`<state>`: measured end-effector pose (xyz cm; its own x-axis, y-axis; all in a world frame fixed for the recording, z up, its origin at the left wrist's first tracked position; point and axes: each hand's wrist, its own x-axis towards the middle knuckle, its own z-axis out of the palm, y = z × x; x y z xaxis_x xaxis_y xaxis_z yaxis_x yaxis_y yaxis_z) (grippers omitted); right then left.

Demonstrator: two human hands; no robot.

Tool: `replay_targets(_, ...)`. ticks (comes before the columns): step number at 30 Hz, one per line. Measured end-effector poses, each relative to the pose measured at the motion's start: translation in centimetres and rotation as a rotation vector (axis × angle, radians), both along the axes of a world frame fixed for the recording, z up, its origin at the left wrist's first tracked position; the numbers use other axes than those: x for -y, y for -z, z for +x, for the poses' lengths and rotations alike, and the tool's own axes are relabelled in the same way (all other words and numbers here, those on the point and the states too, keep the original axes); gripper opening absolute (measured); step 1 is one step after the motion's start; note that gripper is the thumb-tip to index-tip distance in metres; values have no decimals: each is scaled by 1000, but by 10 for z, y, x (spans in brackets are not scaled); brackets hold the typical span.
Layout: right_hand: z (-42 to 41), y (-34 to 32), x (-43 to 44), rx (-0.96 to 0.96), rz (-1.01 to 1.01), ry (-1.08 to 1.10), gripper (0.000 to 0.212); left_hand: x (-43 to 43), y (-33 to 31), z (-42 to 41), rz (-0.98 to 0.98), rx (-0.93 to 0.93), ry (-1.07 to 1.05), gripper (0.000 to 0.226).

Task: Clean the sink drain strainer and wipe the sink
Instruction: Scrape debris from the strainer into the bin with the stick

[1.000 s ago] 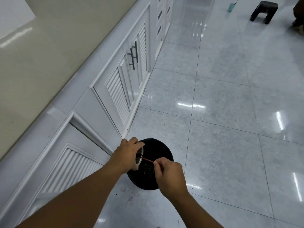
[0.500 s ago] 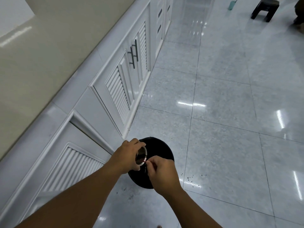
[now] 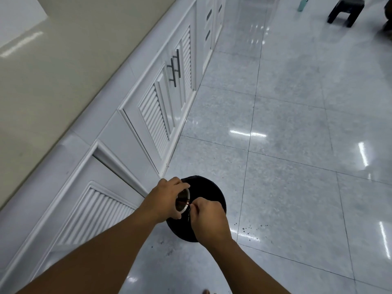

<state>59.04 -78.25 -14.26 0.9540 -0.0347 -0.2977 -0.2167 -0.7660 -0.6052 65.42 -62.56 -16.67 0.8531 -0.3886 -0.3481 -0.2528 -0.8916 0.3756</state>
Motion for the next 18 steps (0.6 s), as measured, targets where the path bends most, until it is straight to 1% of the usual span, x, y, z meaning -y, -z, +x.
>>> replay_targets(3,-1,2,7,-11,-39,51,28,-1,0,-1,40,3,-2,91)
replay_targets(8,-8,-1,13,67,11,112,24,-2,-2,1,113,6,-24,91)
replay_targets(10,-9,-1,7,69,54,77,23,1,-1,1,128,8,-22,91)
replay_targets(13,-9,2,-1,12,90,11,24,4,0,0,135,7,-13,92)
replay_targets(18,-7,2,18,18,21,130,23,-3,-2,3,134,15,-31,92)
